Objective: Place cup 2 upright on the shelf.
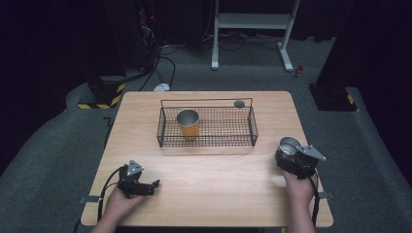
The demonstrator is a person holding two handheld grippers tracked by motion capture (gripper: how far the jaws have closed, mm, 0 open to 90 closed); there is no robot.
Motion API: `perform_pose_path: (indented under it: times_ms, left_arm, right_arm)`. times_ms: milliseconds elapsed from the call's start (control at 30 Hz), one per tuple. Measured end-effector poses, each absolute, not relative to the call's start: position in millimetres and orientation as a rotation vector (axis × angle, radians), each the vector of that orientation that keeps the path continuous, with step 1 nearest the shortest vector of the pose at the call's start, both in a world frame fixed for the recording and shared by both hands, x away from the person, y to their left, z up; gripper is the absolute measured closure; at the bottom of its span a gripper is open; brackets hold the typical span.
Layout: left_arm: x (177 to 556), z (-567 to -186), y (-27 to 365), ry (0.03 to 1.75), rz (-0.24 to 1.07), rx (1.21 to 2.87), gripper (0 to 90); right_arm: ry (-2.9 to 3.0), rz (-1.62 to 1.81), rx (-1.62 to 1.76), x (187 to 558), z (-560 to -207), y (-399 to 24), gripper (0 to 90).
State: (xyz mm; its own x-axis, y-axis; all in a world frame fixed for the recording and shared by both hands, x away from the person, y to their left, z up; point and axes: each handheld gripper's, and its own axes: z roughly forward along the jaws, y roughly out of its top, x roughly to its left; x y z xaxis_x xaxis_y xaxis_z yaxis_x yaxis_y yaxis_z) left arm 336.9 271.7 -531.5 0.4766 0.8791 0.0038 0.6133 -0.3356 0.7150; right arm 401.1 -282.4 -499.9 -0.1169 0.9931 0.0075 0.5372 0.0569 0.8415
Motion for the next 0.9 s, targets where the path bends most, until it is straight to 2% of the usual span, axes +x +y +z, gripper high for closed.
perform_pose_path:
  times_ms: [300, 633, 900]
  left_arm:
    - [335.5, -531.2, 271.5, 1.237, 0.519, 2.071, 0.3]
    - [335.3, -531.2, 271.4, 1.238, 0.518, 2.070, 0.2]
    - [335.3, -531.2, 271.5, 1.238, 0.518, 2.070, 0.2]
  right_arm:
    - [1.726, 0.968, 1.541, 412.2, -500.8, -281.5, 10.7]
    - [1.721, 0.970, 1.521, 415.6, -501.0, -277.4, 17.8]
    - [1.734, 0.962, 1.507, 414.6, -500.4, -275.1, 18.2]
